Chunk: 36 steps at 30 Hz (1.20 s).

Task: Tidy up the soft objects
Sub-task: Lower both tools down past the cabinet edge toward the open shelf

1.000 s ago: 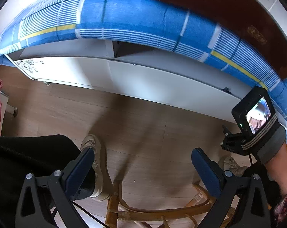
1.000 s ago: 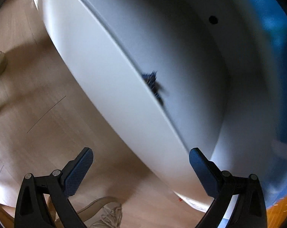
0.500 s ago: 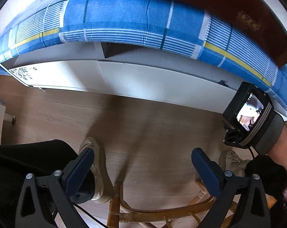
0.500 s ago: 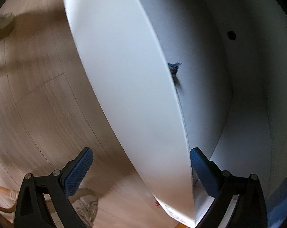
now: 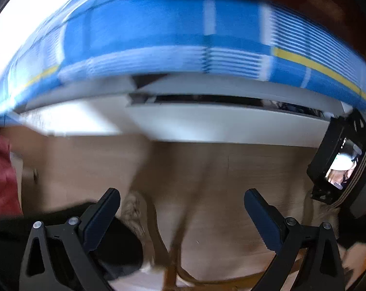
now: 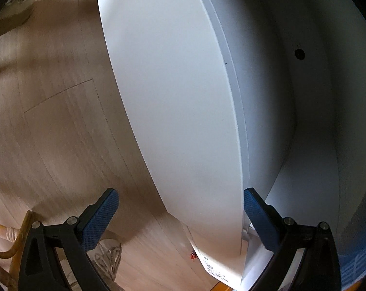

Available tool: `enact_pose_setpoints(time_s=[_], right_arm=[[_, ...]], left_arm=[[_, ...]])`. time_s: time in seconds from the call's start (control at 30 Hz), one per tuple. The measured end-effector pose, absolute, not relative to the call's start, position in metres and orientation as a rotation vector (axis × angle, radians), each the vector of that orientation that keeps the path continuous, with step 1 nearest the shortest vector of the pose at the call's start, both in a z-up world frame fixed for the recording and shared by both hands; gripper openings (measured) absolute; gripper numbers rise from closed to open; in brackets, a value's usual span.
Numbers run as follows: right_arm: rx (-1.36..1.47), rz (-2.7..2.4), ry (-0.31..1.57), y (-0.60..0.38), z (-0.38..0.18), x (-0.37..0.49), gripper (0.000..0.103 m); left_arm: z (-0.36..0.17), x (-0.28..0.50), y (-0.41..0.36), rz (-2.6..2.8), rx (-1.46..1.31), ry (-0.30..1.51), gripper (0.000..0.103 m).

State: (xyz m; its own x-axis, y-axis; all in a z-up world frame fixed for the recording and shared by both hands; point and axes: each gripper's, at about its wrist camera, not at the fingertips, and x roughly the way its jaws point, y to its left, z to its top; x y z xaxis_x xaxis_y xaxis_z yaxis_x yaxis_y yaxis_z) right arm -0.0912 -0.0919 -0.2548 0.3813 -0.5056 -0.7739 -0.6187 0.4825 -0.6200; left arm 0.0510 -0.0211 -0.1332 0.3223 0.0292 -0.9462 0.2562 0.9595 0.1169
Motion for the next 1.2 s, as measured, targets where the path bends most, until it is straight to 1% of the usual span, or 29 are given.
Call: enact_pose_setpoints(time_s=[0.13, 0.27, 0.47, 0.63, 0.8, 0.9, 1.07, 1.2], right_arm=[[-1.167, 0.104, 1.252, -0.092, -0.257, -0.094, 0.103], [-1.152, 0.112, 1.253, -0.090, -0.249, -0.096, 0.103], [-1.192, 0.111, 1.243, -0.085, -0.253, -0.103, 0.103], [-1.170, 0.112, 1.243, -0.083, -0.250, -0.102, 0.103], [-1.189, 0.120, 1.254, -0.084, -0.253, -0.109, 0.103], [-1.208, 0.130, 1.263, -0.081, -0.254, -0.116, 0.103], [-1.169, 0.167, 1.315, -0.078, -0.247, -0.125, 0.103], [-1.133, 0.195, 1.352, -0.078, -0.242, -0.131, 0.103]], left_arm=[[-0.139, 0.054, -0.047, -0.241, 0.431, 1.160, 0.103], [-0.158, 0.069, -0.068, -0.326, 0.591, 1.146, 0.103], [-0.189, 0.090, -0.089, -0.408, 0.796, 1.114, 0.103], [-0.199, 0.107, -0.091, -0.433, 0.817, 1.129, 0.103], [-0.199, 0.112, -0.092, -0.470, 0.828, 1.129, 0.103], [-0.198, 0.104, -0.094, -0.496, 0.862, 1.123, 0.103], [-0.199, 0.082, -0.101, -0.548, 1.015, 1.093, 0.103], [-0.192, 0.074, -0.099, -0.572, 1.036, 1.103, 0.103]])
